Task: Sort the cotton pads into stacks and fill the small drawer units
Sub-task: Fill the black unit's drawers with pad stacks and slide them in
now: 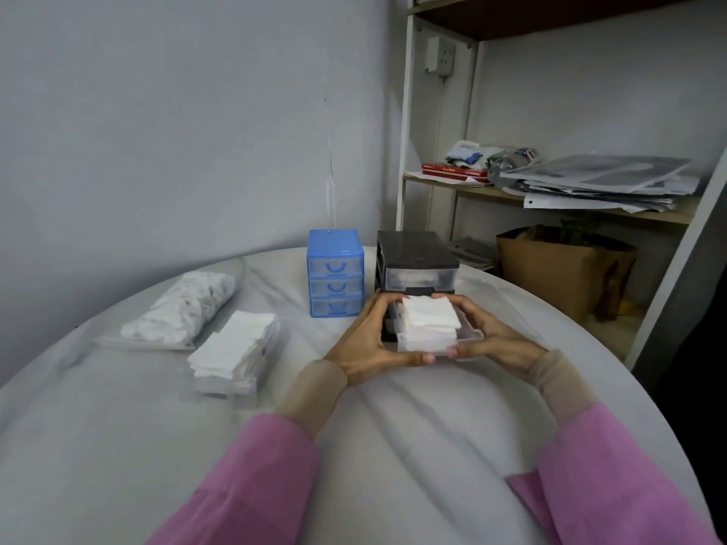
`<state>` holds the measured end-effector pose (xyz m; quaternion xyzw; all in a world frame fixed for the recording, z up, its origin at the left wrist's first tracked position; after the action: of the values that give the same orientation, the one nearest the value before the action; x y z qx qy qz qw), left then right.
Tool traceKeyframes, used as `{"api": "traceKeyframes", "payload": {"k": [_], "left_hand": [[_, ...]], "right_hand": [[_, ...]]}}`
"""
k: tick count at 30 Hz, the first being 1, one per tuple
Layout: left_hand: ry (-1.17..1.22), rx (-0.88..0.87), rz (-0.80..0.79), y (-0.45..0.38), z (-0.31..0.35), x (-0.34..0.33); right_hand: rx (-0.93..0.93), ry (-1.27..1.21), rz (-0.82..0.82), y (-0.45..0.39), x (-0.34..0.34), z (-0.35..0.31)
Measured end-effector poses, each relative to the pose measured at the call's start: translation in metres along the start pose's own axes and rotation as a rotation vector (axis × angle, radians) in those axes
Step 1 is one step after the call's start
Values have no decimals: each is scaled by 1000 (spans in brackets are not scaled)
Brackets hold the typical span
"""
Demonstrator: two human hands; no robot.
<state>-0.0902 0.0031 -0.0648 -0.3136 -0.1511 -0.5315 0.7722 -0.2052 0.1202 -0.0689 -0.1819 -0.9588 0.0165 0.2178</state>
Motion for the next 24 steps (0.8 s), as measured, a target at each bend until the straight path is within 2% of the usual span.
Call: {"api": "traceKeyframes", "payload": {"k": [6, 10, 14, 21, 24], "left_hand": [[-19, 28, 28, -5, -9, 5], [-32, 46, 48, -8, -15, 5], [27, 53, 82, -8, -18, 9], [38, 31, 46, -9, -13, 7], [3, 31, 36, -9, -15, 7]], "right_hand": [[-47, 125, 98, -3, 3, 0], [-47, 103, 158, -5, 4, -1], [20, 137, 248, -6, 6, -3], [82, 101, 204, -3, 7, -10], [80, 199, 171, -2, 3, -10]]}}
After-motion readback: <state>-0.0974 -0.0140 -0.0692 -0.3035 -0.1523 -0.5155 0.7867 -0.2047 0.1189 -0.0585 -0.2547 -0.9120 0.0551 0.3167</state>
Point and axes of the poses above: each hand's wrist, its own y-axis away from the middle knuckle, its own x-axis out of the back of the hand, z = x × y, the point moved 6 cm from there along -y, towards the middle knuckle, and after that the axes turned 2 degrees about -z, right-handed, at the moved point
